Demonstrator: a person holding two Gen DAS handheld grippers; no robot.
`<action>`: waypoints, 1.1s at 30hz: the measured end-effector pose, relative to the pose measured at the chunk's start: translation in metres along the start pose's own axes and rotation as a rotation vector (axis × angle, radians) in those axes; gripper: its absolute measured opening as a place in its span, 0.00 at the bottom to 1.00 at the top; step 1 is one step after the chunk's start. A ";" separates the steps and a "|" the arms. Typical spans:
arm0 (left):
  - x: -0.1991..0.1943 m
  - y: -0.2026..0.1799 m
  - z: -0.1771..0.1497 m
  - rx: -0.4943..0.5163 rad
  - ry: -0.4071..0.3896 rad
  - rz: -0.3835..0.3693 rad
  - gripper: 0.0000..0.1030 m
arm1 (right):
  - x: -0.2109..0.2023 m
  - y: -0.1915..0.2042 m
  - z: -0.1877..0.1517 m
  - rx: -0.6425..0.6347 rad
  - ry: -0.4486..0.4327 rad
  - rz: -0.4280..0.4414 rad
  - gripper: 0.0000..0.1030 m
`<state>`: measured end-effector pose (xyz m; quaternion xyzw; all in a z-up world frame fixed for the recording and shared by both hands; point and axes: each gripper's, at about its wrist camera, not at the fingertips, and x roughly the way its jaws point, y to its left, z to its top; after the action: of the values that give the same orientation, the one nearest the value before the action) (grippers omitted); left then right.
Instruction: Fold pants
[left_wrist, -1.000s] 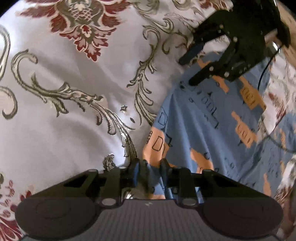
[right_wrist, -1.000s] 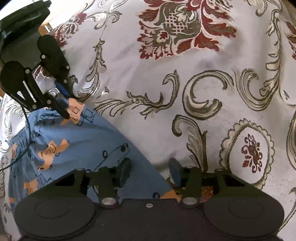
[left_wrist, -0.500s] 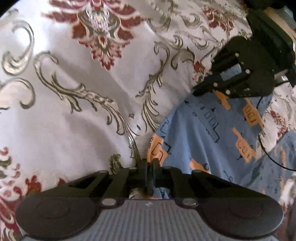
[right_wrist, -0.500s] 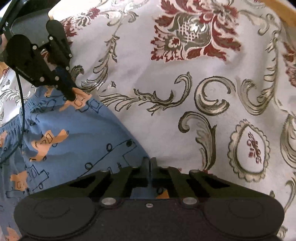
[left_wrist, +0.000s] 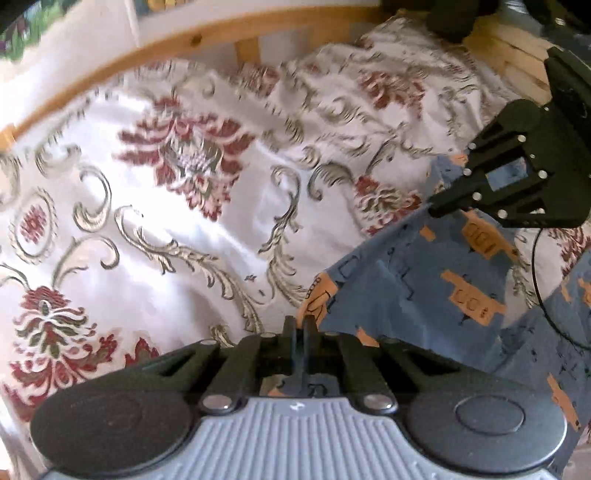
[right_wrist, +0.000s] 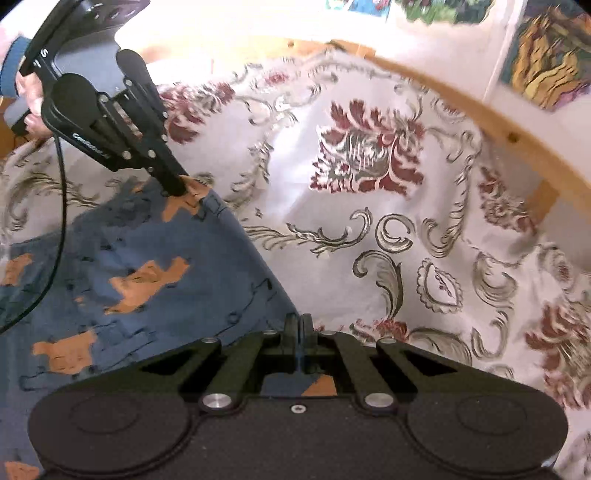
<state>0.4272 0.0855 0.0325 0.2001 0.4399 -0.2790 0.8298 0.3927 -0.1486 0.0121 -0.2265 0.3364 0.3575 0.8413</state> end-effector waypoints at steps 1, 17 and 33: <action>-0.008 -0.006 -0.003 0.013 -0.020 0.009 0.03 | -0.011 0.007 -0.003 0.001 -0.011 -0.019 0.00; -0.091 -0.133 -0.116 0.181 -0.252 0.152 0.03 | -0.121 0.184 -0.075 -0.047 -0.071 -0.208 0.00; -0.081 -0.183 -0.214 0.338 -0.163 0.160 0.06 | -0.114 0.295 -0.149 -0.014 -0.022 -0.274 0.01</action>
<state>0.1410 0.0920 -0.0296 0.3475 0.3010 -0.2973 0.8368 0.0506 -0.1031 -0.0464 -0.2725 0.2906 0.2440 0.8842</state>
